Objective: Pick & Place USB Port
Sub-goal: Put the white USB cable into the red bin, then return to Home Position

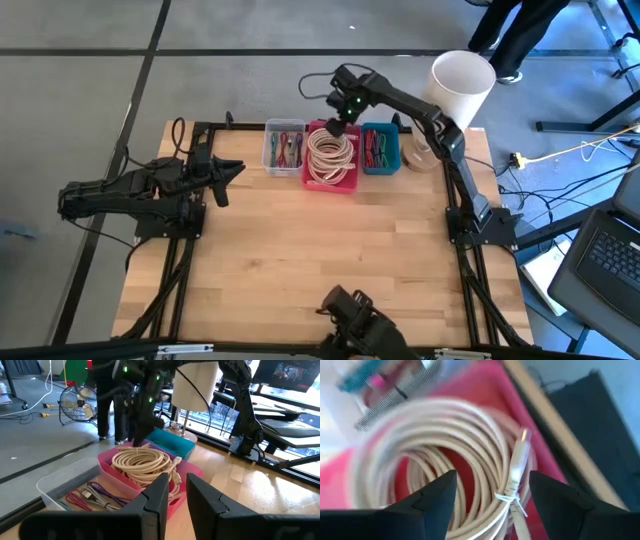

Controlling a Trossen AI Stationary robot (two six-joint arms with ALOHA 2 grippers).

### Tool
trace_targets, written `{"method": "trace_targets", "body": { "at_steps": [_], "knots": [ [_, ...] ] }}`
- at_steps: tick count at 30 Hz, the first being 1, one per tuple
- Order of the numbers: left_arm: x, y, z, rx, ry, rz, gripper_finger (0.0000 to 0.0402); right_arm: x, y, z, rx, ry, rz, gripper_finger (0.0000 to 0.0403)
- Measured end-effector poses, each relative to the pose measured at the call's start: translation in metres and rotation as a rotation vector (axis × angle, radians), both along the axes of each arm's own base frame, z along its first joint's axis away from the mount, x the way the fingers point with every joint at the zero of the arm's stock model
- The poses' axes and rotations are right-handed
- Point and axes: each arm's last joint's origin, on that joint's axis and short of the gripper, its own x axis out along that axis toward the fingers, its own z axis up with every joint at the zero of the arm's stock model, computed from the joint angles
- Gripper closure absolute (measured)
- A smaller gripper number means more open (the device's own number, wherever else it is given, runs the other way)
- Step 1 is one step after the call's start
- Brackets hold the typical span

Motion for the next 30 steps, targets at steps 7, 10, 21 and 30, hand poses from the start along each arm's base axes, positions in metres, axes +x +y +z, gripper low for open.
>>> {"method": "trace_targets", "body": {
  "at_steps": [7,10,21,30],
  "knots": [
    [0.0,0.0,0.0,0.0,0.0,0.0,0.0341,0.0,-0.001,0.071,-0.15,-0.1,-0.016,0.0156],
    [0.0,0.0,0.0,0.0,0.0,0.0,0.0341,-0.009,0.009,0.091,-0.19,-0.125,-0.034,0.0159],
    [0.0,0.0,0.0,0.0,0.0,0.0,0.0341,-0.01,0.056,0.113,-0.185,-0.046,0.001,0.0159],
    [0.0,0.0,0.0,0.0,0.0,0.0,0.0341,-0.008,0.124,0.154,-0.289,-0.048,0.043,0.0159]
  ]
}}
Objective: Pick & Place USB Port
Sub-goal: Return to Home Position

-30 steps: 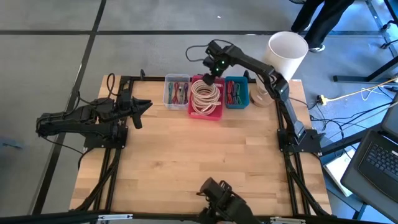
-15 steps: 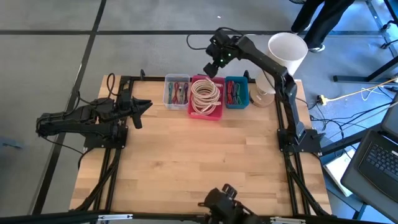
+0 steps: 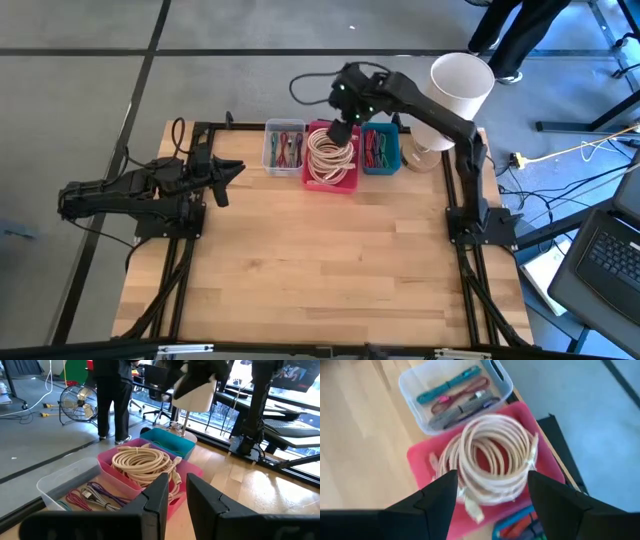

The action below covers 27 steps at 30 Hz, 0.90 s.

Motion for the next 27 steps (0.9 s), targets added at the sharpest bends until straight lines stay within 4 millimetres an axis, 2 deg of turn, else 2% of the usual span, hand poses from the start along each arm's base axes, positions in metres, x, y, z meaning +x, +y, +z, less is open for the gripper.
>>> {"method": "trace_targets", "body": {
  "at_steps": [8,13,17,21,24,27],
  "knots": [
    [0.0,0.0,0.0,0.0,0.0,0.0,0.0341,-0.025,0.056,0.026,-0.071,0.128,-0.082,0.016],
    [0.0,0.0,0.0,0.0,0.0,0.0,0.0341,-0.05,0.096,0.05,-0.155,0.124,-0.164,0.016],
    [0.0,0.0,0.0,0.0,0.0,0.0,0.0341,-0.075,0.127,0.054,-0.193,0.076,-0.229,0.0164],
    [0.0,0.0,0.0,0.0,0.0,0.0,0.0341,-0.108,0.145,0.032,-0.144,0.041,-0.326,0.0199],
    [0.0,0.0,0.0,0.0,0.0,0.0,0.0341,-0.134,0.151,0.006,-0.074,-0.063,-0.388,0.0251],
    [0.0,0.0,0.0,0.0,0.0,0.0,0.0341,-0.149,0.154,-0.028,0.034,-0.222,-0.375,0.0316]
  ]
}}
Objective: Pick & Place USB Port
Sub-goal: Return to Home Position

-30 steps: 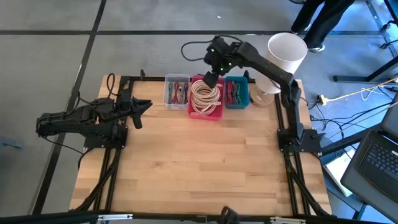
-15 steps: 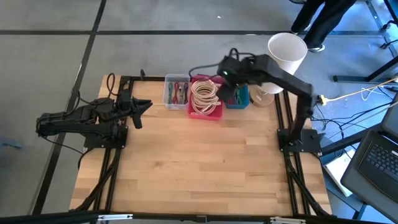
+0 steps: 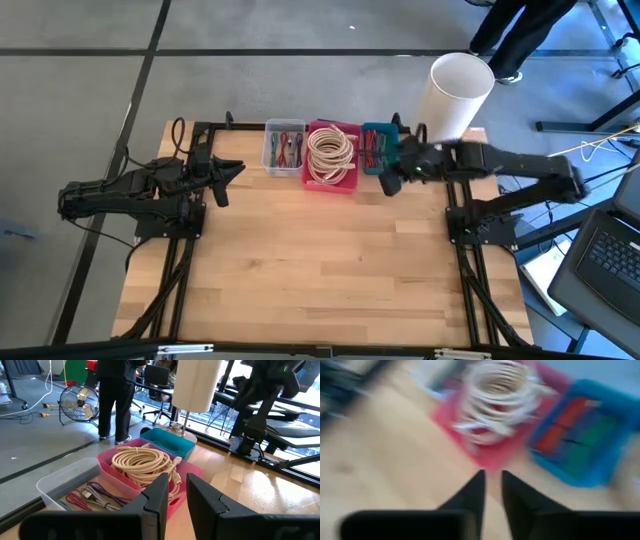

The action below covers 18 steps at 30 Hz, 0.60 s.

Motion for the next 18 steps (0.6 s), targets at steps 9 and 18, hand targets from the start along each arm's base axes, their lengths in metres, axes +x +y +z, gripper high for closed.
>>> {"method": "trace_targets", "body": {
  "at_steps": [9,18],
  "knots": [
    [0.0,0.0,0.0,0.0,0.0,0.0,0.0341,-0.007,0.005,-0.088,-0.038,-0.52,0.392,0.0398],
    [0.0,0.0,0.0,0.0,0.0,0.0,0.0341,-0.032,0.006,-0.14,-0.247,-0.81,0.661,0.04]
  ]
}}
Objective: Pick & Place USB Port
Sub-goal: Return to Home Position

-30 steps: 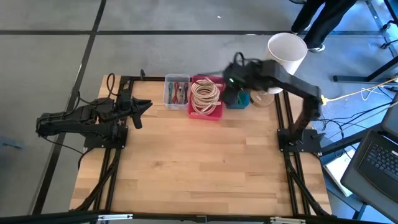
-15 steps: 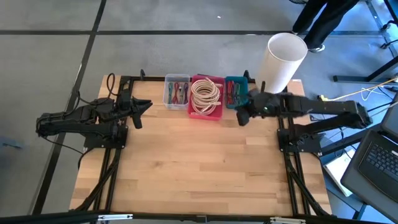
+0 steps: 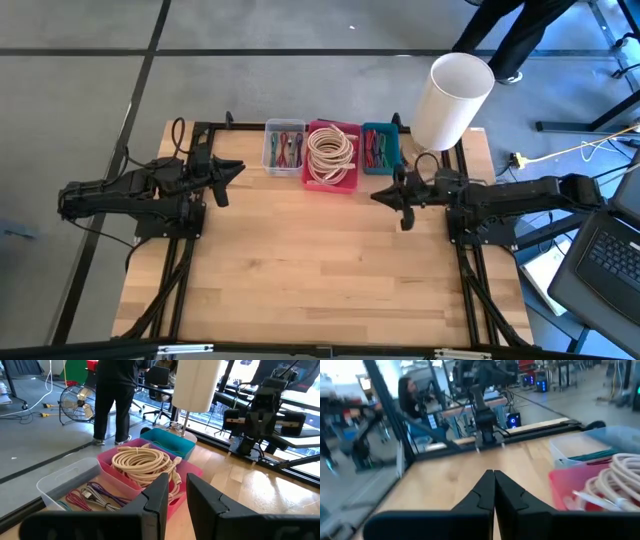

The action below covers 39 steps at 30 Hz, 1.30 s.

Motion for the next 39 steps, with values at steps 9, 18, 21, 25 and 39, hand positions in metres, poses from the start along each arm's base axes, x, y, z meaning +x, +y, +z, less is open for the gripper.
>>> {"method": "trace_targets", "body": {
  "at_steps": [9,18,21,25,39],
  "knots": [
    [0.0,0.0,0.0,0.0,0.0,0.0,0.0341,-0.037,0.004,-0.039,-0.26,0.009,0.017,0.0401],
    [0.0,0.0,0.0,0.0,0.0,0.0,0.0341,-0.057,0.006,-0.049,-0.279,0.026,0.03,0.0402],
    [0.0,0.0,0.0,0.0,0.0,0.0,0.0341,-0.063,0.007,-0.047,-0.297,0.019,0.044,0.0402],
    [0.0,0.0,0.0,0.0,0.0,0.0,0.0341,-0.07,0.008,-0.049,-0.293,0.042,0.052,0.0402],
    [0.0,0.0,0.0,0.0,0.0,0.0,0.0341,-0.088,0.015,-0.041,-0.306,-0.064,0.04,0.0402]
  ]
}}
